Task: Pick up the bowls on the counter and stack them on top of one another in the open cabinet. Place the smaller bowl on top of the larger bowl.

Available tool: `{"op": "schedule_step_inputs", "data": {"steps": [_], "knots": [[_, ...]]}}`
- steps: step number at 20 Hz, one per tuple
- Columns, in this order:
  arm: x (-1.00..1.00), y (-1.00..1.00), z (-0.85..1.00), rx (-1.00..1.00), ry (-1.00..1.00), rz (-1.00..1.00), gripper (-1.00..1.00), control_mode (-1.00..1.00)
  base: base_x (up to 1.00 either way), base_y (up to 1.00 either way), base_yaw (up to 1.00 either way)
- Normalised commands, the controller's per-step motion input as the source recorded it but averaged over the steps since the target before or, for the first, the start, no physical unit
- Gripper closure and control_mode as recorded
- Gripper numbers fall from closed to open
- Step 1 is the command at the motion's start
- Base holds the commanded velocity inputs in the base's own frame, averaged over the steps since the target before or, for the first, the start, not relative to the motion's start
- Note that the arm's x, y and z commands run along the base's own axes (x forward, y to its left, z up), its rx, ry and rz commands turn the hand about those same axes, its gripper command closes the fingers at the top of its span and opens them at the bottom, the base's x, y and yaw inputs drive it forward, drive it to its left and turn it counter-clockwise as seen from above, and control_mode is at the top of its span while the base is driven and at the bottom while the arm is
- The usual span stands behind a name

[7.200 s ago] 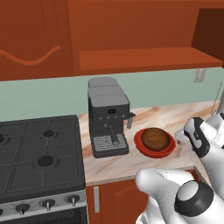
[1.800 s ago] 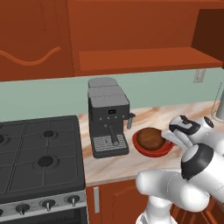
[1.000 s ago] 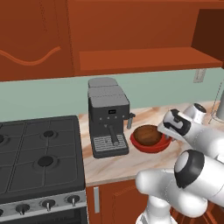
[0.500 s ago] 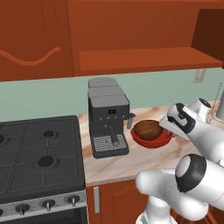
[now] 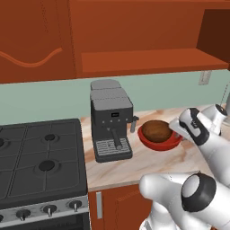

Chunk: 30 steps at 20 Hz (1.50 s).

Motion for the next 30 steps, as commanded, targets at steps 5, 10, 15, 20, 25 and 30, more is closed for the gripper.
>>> {"op": "schedule_step_inputs", "data": {"steps": [5, 10, 15, 20, 25, 30], "knots": [[-0.15, -0.01, 0.30, 0.00, -0.03, -0.03, 1.00, -1.00, 0.00, 0.00, 0.00], [-0.15, 0.00, 0.48, 0.00, 0.00, -0.02, 1.00, -1.00, 0.00, 0.00, 0.00], [-0.20, 0.00, 0.41, 0.00, 0.00, -0.02, 1.00, -1.00, 0.00, 0.00, 0.00], [-0.24, 0.00, 0.34, 0.00, 0.00, -0.03, 1.00, -1.00, 0.00, 0.00, 0.00], [-0.33, 0.00, 0.23, 0.01, -0.01, -0.07, 1.00, -1.00, 0.00, 0.00, 0.00], [-0.33, 0.00, 0.23, 0.03, -0.01, -0.10, 1.00, -1.00, 0.00, 0.00, 0.00]]}}
